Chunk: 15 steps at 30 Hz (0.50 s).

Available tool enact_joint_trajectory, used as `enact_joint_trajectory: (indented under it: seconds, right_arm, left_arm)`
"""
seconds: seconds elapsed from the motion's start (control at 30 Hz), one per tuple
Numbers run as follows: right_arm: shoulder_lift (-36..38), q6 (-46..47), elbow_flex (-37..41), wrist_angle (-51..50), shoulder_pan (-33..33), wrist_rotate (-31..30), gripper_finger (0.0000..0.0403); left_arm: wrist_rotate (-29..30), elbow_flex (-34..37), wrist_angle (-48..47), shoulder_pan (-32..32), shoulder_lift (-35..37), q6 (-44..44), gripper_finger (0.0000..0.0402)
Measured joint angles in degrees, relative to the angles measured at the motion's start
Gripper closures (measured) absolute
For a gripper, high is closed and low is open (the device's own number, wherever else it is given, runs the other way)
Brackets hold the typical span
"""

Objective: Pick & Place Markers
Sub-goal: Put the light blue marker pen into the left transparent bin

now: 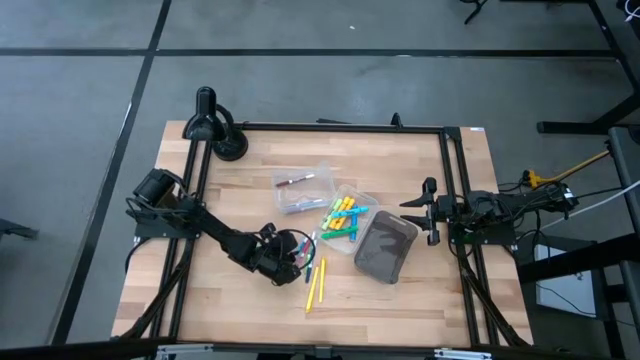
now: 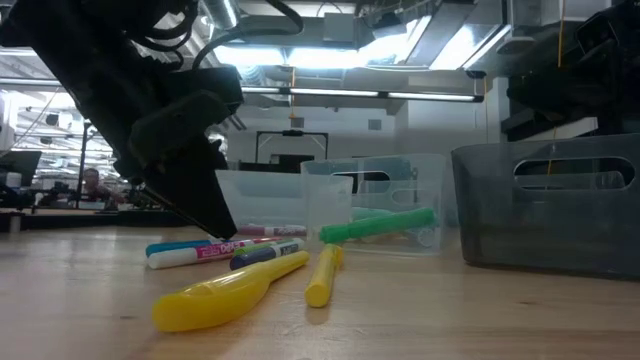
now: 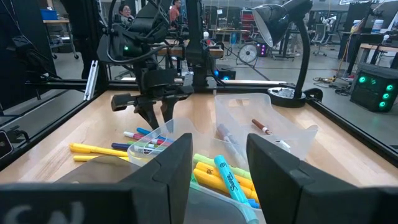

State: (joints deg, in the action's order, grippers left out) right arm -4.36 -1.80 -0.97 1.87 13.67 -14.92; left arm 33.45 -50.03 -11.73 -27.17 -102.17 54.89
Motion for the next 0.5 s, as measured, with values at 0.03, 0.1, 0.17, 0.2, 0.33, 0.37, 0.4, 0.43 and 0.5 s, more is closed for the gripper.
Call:
enact_joint_trajectory:
  seconds: [0.03,0.1,0.17,0.2,0.33,0.37,0.4,0.43,0.5]
  right_arm:
    - [0.00,0.00,0.00,0.00,0.02,0.00,0.0251]
    - [0.00,0.00,0.00,0.00,0.00,0.00,0.0251]
    - [0.00,0.01,0.00,0.00,0.00,0.00,0.0251]
    - [0.00,0.00,-0.01,0.00,0.00,0.00,0.0251]
    - [0.02,0.00,0.00,0.00,0.01,-0.01,0.0251]
    - [0.00,0.00,0.00,0.00,0.02,0.00,0.0251]
    - [0.02,0.00,0.00,0.00,0.02,-0.01,0.0251]
    - [0.00,0.00,0.00,0.00,0.02,0.00,0.0251]
    - [0.00,0.00,-0.02,0.00,0.02,0.00,0.0251]
  left_arm:
    - [0.02,-0.02,0.20,-0.11,0.00,0.00,0.0287]
    - [-0.05,-0.02,0.42,-0.21,0.00,0.00,0.0284]
    - [-0.17,-0.02,0.47,-0.21,0.00,0.07,0.0282]
    - [-0.15,-0.02,0.73,-0.19,0.00,0.30,0.0281]
    - [-1.40,-0.02,2.51,-0.17,0.00,-0.09,0.0282]
    - [-2.15,0.00,3.04,-0.19,0.00,-0.50,0.0283]
    - [-2.93,0.00,3.35,-0.17,0.00,-0.88,0.0283]
    - [-3.66,-0.02,3.31,-0.18,0.00,-1.02,0.0283]
    - [-3.99,-0.02,2.81,-0.19,0.00,-1.01,0.0283]
